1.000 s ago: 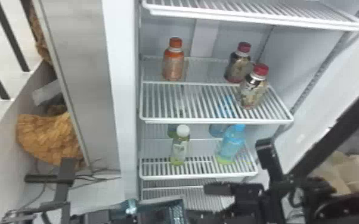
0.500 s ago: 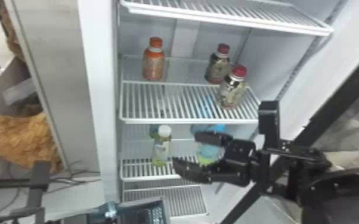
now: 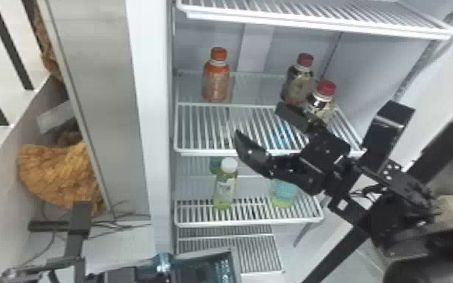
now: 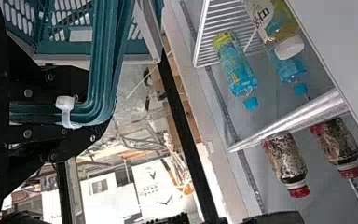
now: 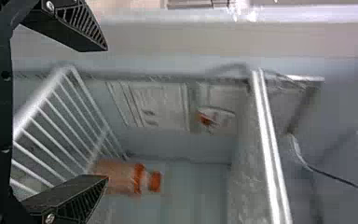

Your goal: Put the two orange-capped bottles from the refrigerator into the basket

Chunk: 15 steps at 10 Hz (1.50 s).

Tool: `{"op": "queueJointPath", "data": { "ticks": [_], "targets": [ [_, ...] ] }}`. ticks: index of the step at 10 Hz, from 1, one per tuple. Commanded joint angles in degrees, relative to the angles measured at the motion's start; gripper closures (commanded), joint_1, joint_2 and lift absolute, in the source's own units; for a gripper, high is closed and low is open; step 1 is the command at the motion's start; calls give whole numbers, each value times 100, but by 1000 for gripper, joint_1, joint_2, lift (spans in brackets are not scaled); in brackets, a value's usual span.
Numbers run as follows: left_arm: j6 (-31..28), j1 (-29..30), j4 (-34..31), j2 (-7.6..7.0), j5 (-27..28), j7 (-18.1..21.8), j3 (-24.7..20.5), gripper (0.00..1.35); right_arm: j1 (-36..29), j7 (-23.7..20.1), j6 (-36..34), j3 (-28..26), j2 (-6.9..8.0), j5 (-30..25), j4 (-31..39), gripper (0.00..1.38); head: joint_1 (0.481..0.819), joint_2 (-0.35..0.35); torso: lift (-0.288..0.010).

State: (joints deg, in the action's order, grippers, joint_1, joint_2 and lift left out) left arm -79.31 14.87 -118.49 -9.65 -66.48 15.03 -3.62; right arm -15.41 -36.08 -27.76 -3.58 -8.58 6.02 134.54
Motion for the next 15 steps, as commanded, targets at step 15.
{"op": "queueJointPath", "data": {
  "ticks": [15],
  "targets": [
    [-14, -11, 2, -46, -70, 26, 100, 1207, 2286, 2368, 1792, 1375, 173, -111, -3870, 21, 695, -154, -40]
  ]
}}
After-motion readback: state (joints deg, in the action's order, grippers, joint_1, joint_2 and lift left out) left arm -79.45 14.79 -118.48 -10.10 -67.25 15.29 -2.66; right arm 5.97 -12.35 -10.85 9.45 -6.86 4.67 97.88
